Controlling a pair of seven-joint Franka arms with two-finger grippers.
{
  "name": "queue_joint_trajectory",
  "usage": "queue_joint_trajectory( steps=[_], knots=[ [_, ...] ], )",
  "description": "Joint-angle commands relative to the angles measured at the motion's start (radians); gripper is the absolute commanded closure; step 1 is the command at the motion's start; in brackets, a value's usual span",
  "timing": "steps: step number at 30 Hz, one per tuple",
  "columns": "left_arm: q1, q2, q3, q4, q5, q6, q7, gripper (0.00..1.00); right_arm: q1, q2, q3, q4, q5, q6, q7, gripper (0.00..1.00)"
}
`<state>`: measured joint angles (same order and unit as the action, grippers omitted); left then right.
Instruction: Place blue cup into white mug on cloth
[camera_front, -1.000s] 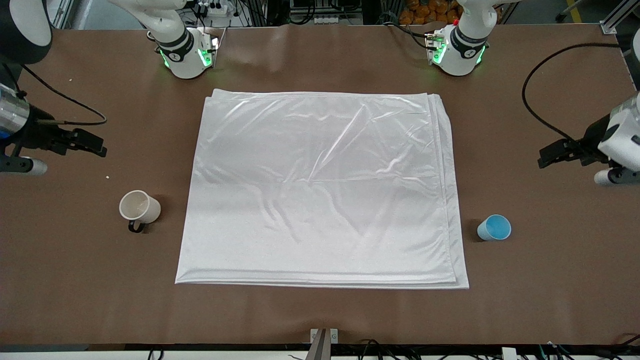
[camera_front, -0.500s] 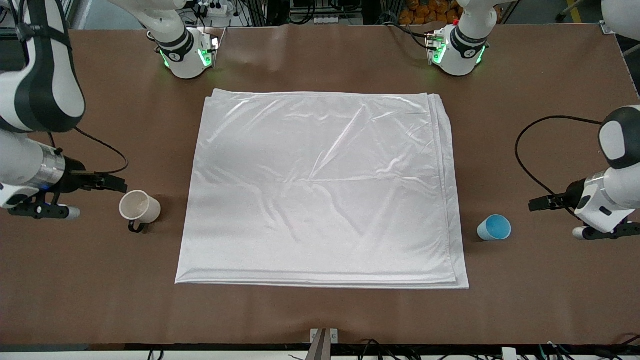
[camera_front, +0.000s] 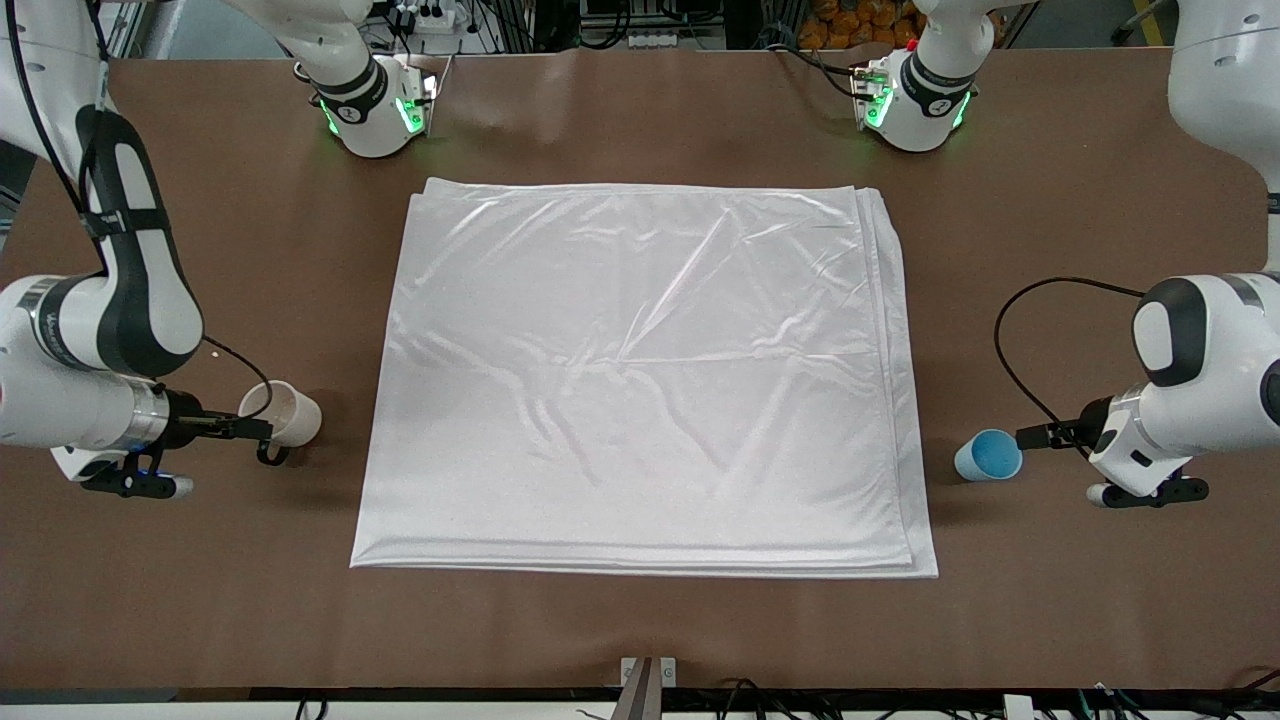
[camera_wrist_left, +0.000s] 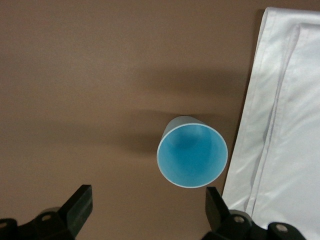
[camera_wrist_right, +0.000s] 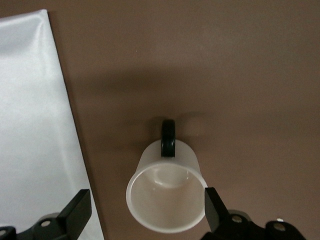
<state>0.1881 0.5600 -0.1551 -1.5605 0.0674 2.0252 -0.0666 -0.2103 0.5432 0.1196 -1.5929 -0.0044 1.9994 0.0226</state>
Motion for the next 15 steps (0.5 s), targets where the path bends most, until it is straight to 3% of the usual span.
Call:
queue_joint_trajectory(
  steps=[1, 15],
  knots=[
    [-0.001, 0.027, -0.004, 0.011, 0.029, 0.024, -0.016, 0.0, -0.006, 0.07, 0.014, 0.04, -0.008, 0.059, -0.015, 0.0],
    [-0.004, 0.084, -0.004, 0.011, 0.029, 0.076, -0.016, 0.0, 0.0, 0.146, 0.012, 0.037, -0.055, 0.157, -0.013, 0.0]
  ],
)
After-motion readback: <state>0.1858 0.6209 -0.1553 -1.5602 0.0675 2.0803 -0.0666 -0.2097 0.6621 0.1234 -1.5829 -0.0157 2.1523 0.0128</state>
